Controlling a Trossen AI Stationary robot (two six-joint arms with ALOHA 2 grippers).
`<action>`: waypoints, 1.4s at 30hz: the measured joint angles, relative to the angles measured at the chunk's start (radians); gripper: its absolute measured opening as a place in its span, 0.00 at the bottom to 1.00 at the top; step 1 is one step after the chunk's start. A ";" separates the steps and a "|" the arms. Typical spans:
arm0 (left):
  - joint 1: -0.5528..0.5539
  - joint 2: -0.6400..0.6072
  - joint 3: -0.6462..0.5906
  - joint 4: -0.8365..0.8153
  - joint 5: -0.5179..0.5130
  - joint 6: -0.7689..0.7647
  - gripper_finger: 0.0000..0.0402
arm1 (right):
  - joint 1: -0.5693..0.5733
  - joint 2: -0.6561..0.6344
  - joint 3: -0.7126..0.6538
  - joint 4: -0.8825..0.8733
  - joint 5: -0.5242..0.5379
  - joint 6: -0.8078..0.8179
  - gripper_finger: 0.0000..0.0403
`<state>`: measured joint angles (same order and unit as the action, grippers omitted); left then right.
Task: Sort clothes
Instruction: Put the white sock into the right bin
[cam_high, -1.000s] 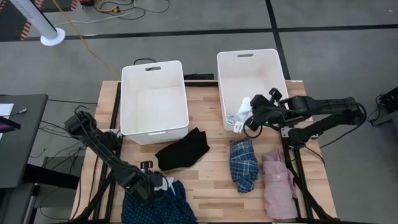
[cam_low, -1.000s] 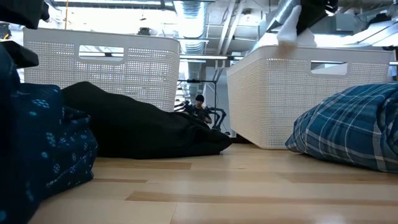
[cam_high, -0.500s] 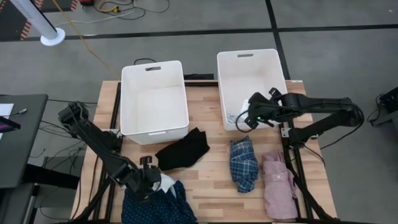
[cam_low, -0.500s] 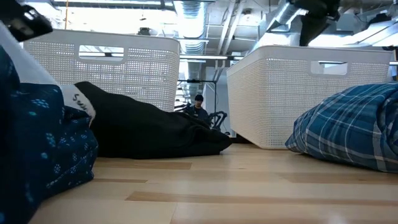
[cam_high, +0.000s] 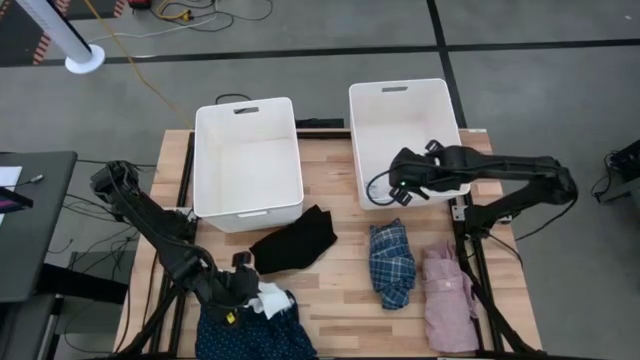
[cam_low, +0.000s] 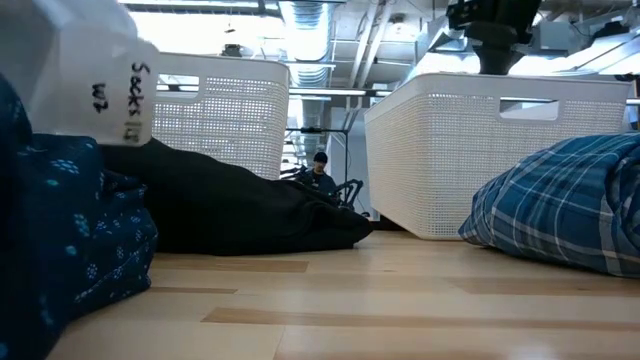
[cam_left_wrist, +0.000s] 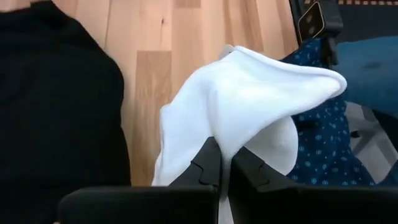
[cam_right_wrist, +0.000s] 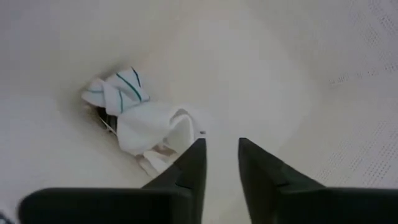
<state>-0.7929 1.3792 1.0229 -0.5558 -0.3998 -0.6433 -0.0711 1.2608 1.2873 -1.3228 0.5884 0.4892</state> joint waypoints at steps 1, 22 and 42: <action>0.000 0.000 0.000 0.002 -0.005 0.009 0.00 | 0.004 -0.009 0.000 0.003 0.000 0.000 0.31; 0.036 0.000 0.216 0.010 -0.267 0.398 0.00 | 0.323 -0.148 0.000 0.457 0.001 -0.181 0.62; 0.203 0.000 0.227 0.209 -0.158 0.712 0.00 | 0.528 0.157 0.000 0.969 -0.098 -0.429 0.62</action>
<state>-0.5898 1.3796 1.2499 -0.3465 -0.5575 0.0682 0.4572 1.4179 1.2869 -0.3534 0.4907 0.0602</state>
